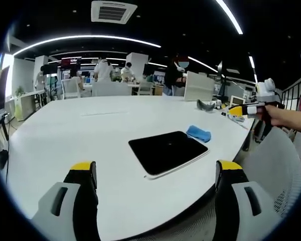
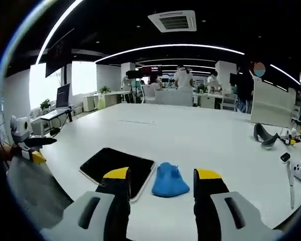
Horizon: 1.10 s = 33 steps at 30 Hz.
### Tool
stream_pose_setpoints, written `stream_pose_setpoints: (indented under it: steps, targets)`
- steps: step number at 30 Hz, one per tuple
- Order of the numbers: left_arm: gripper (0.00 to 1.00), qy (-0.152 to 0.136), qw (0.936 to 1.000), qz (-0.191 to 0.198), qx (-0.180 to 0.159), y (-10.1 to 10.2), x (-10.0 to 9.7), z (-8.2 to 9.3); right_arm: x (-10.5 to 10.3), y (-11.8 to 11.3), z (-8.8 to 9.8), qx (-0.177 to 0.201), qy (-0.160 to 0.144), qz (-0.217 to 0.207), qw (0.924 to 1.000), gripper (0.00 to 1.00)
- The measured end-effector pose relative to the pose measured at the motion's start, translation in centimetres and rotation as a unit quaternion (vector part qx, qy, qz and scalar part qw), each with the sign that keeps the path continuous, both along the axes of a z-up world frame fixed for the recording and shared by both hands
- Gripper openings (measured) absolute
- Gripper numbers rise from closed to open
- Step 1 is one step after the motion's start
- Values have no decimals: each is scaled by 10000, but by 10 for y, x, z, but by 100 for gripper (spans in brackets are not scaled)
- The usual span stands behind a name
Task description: Wipe the mirror surface with the cleaning cloth until all visible marks leave the cleaned area.
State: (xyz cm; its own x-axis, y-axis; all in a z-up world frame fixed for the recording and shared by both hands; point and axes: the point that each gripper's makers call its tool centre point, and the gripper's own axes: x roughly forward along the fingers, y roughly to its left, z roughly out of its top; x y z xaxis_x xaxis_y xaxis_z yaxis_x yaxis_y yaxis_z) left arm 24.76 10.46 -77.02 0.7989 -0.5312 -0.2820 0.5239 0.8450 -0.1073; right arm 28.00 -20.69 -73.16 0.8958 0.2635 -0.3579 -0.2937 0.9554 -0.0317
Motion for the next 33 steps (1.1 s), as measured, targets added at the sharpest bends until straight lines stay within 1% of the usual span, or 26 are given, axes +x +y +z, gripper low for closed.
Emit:
stream_pose_setpoints:
  steps: [1, 3, 5, 7, 9, 11, 13, 15, 16, 17, 18, 20, 21, 22, 27, 30, 31, 33]
  targets:
    - [98, -7, 10000, -4, -6, 0, 0, 0, 3, 0, -3, -65, 21, 27, 10000, 46]
    - [98, 12, 10000, -17, 5, 0, 0, 0, 8, 2, -7, -70, 76, 65, 9999, 44]
    - [98, 21, 10000, -31, 6, -1, 0, -1, 14, 7, -11, -29, 157, 205, 9997, 43]
    - [97, 19, 10000, -42, 11, -1, 0, -1, 21, 10, -18, -187, 231, 343, 9990, 41]
    - [97, 15, 10000, -55, 0, -2, -1, 0, 28, 11, -26, -201, 330, 359, 9986, 40]
    - [97, 16, 10000, -53, 1, -2, -1, 0, 33, 12, -29, -203, 338, 387, 9985, 39]
    - [96, 40, 10000, -59, 7, -2, -1, -1, 40, 11, -39, -349, 480, 447, 9972, 38]
    - [95, 105, 9999, -108, 37, -3, -2, -3, 47, 2, -49, -476, 604, 280, 9966, 37]
    - [95, 109, 9999, -123, 42, -4, -3, -3, 50, 1, -51, -416, 609, 239, 9970, 36]
    - [95, 112, 9998, -128, 35, -4, -3, -3, 53, 0, -55, -372, 680, 214, 9968, 36]
    - [95, 119, 9998, -127, 36, -4, -3, -4, 54, -1, -56, -402, 681, 193, 9967, 35]
    - [95, 126, 9998, -120, 40, -3, -3, -4, 57, -5, -58, -712, 650, 167, 9952, 31]
    - [95, 125, 9998, -119, 34, -3, -3, -4, 59, -4, -59, -672, 672, 154, 9954, 30]
    - [95, 121, 9999, -114, 32, -3, -3, -4, 61, -3, -61, -612, 733, 135, 9953, 30]
    - [94, 107, 9999, -118, 23, -4, -3, -3, 66, -1, -70, -576, 850, 122, 9946, 30]
    - [94, 103, 9999, -109, 28, -3, -3, -3, 66, 2, -80, -498, 1067, 175, 9929, 28]
    - [94, 111, 9999, -109, 36, -3, -3, -4, 66, 1, -83, -451, 1142, 117, 9924, 28]
    - [94, 123, 9999, -98, 60, -2, -3, -5, 68, 0, -87, -462, 1171, 119, 9920, 26]
